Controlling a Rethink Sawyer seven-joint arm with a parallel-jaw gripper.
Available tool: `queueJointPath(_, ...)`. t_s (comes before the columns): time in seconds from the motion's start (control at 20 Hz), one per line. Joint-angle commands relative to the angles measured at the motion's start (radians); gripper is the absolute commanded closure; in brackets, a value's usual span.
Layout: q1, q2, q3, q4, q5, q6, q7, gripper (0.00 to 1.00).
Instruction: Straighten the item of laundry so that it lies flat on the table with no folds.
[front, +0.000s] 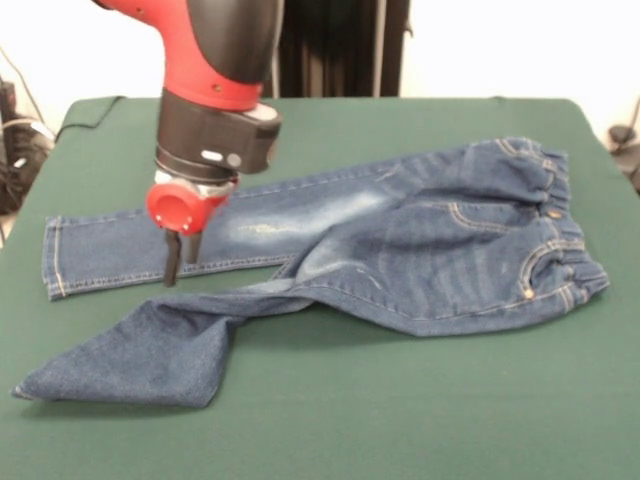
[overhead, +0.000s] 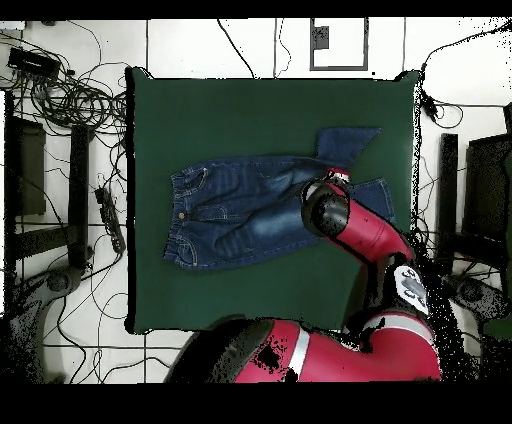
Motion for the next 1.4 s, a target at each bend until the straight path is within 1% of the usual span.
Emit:
queueJointPath(0.05, -0.022, -0.128, 0.011, 0.023, 0.033, 0.249, 0.035, 0.0)
queueJointPath(0.3, -0.022, -0.171, -0.031, -0.066, 0.02, 0.407, 0.026, 0.0)
queueJointPath(0.4, -0.019, -0.169, -0.041, -0.1, 0.017, 0.434, 0.035, 0.0)
queueJointPath(0.6, -0.014, -0.125, -0.037, -0.148, 0.022, 0.409, 0.067, 0.0)
queueJointPath(0.75, -0.022, -0.084, -0.036, -0.194, 0.02, 0.399, 0.07, 0.0)
queueJointPath(0.85, -0.019, -0.052, -0.051, -0.238, 0.019, 0.424, 0.078, 0.0)
queueJointPath(1.0, -0.016, -0.015, -0.073, -0.304, 0.024, 0.525, 0.097, 0.0)
queueJointPath(1.1, -0.035, -0.003, -0.048, -0.328, 0.04, 0.605, 0.102, 0.0)
queueJointPath(1.2, -0.037, 0.021, -0.046, -0.354, 0.048, 0.628, 0.116, 0.0)
queueJointPath(1.3, -0.029, 0.048, -0.055, -0.377, 0.053, 0.624, 0.139, 0.0)
queueJointPath(1.4, -0.034, 0.065, -0.039, -0.379, 0.07, 0.605, 0.155, 0.0)
